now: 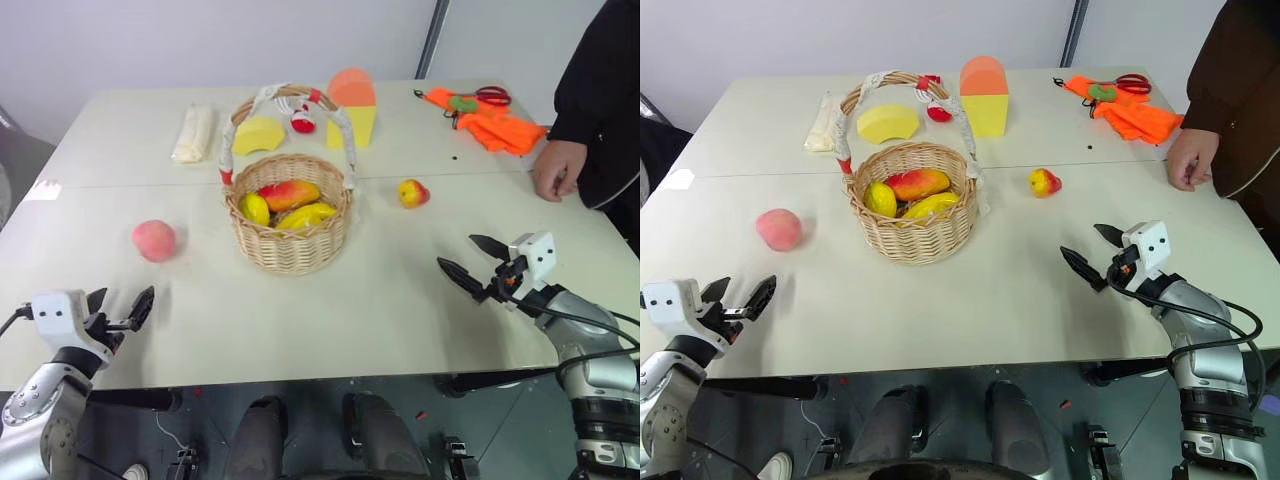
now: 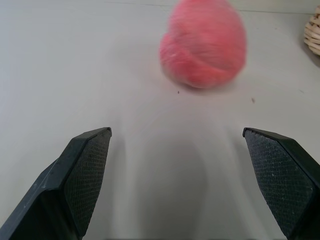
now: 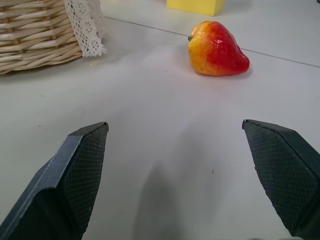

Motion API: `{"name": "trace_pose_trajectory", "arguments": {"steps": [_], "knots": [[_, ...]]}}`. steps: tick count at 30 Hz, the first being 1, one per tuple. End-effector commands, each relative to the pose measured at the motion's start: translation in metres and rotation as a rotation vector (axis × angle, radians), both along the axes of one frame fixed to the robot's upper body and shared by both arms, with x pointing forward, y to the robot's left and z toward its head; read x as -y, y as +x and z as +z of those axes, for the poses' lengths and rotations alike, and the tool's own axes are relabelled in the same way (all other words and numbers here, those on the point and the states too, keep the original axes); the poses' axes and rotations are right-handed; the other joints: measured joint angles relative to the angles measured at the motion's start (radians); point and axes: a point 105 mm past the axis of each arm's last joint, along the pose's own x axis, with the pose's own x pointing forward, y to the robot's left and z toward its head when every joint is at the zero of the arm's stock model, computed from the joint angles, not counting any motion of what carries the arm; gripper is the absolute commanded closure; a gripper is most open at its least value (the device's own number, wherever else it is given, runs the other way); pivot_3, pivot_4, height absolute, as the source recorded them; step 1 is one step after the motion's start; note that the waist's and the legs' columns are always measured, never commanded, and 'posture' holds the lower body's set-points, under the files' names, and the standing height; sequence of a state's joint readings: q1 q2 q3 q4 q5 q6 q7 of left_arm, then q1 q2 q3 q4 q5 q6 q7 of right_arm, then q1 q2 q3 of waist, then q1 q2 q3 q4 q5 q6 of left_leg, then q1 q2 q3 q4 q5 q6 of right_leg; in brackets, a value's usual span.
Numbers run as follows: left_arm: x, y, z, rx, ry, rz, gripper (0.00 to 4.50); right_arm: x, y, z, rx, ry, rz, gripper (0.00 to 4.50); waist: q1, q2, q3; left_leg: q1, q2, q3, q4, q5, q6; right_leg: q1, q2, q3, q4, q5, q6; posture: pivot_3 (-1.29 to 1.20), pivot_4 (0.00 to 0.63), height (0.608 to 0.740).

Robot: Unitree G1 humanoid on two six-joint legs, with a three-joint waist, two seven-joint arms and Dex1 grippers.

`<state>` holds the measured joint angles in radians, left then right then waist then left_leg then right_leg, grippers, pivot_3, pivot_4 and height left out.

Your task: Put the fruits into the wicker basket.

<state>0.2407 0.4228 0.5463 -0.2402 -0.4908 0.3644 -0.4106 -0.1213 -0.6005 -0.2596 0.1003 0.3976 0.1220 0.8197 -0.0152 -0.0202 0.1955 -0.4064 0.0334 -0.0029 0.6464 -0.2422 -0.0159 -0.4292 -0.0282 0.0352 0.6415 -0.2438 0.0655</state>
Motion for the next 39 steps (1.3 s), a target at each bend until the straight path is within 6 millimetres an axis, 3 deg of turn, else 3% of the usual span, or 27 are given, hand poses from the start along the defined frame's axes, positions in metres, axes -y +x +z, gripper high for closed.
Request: {"name": "trace_pose_trajectory", "arguments": {"steps": [1,9,16,22,27,33,39], "knots": [[-0.005,-0.001,0.010,0.037,0.032,0.017,0.00,-0.006,0.001,0.013,0.055,0.006,0.013,0.04,0.000,0.000,0.000,0.000,0.000,0.000,0.000,0.000,0.000,0.000,0.000,0.000,0.000,0.000,0.000,0.00,0.150,0.735],[-0.005,0.006,0.019,0.069,0.026,0.016,0.00,-0.016,0.005,0.025,0.096,-0.001,0.037,0.04,0.000,0.000,0.000,0.000,0.000,0.000,0.000,0.000,0.000,0.000,0.000,0.000,0.000,0.000,0.000,0.00,0.150,0.735],[0.009,0.019,0.034,0.101,0.040,-0.050,0.00,-0.031,0.005,0.037,0.136,-0.023,0.093,0.04,0.000,0.000,0.000,0.000,0.000,0.000,0.000,0.000,0.000,0.000,0.000,0.000,0.000,0.001,-0.001,0.00,0.150,0.735],[0.009,0.028,0.059,0.148,0.020,-0.088,0.00,-0.046,-0.008,0.053,0.151,-0.042,0.192,0.04,0.001,0.000,0.000,0.000,0.000,0.000,0.000,0.000,0.000,0.000,0.000,0.000,0.001,0.001,-0.001,0.00,0.150,0.735],[0.010,0.047,0.086,0.155,0.028,-0.087,0.00,-0.076,-0.034,0.064,0.084,-0.045,0.405,0.04,0.002,0.000,0.000,0.000,0.000,-0.001,0.000,0.000,0.000,0.000,0.001,-0.001,0.002,0.001,0.000,0.00,0.150,0.735],[0.015,0.066,0.085,0.011,0.119,-0.086,0.00,-0.112,-0.052,0.078,0.089,-0.051,0.553,0.04,-0.002,-0.001,0.000,0.001,0.000,-0.001,0.000,0.000,0.000,0.000,0.001,-0.001,0.003,0.001,0.000,0.00,0.150,0.735],[0.037,0.096,0.070,-0.107,0.097,-0.100,0.00,-0.136,-0.059,0.078,0.099,-0.066,0.623,0.04,0.003,-0.002,0.000,0.000,0.000,-0.002,0.001,0.000,0.000,0.000,0.001,-0.002,0.003,0.001,0.000,0.00,0.150,0.735]]}}
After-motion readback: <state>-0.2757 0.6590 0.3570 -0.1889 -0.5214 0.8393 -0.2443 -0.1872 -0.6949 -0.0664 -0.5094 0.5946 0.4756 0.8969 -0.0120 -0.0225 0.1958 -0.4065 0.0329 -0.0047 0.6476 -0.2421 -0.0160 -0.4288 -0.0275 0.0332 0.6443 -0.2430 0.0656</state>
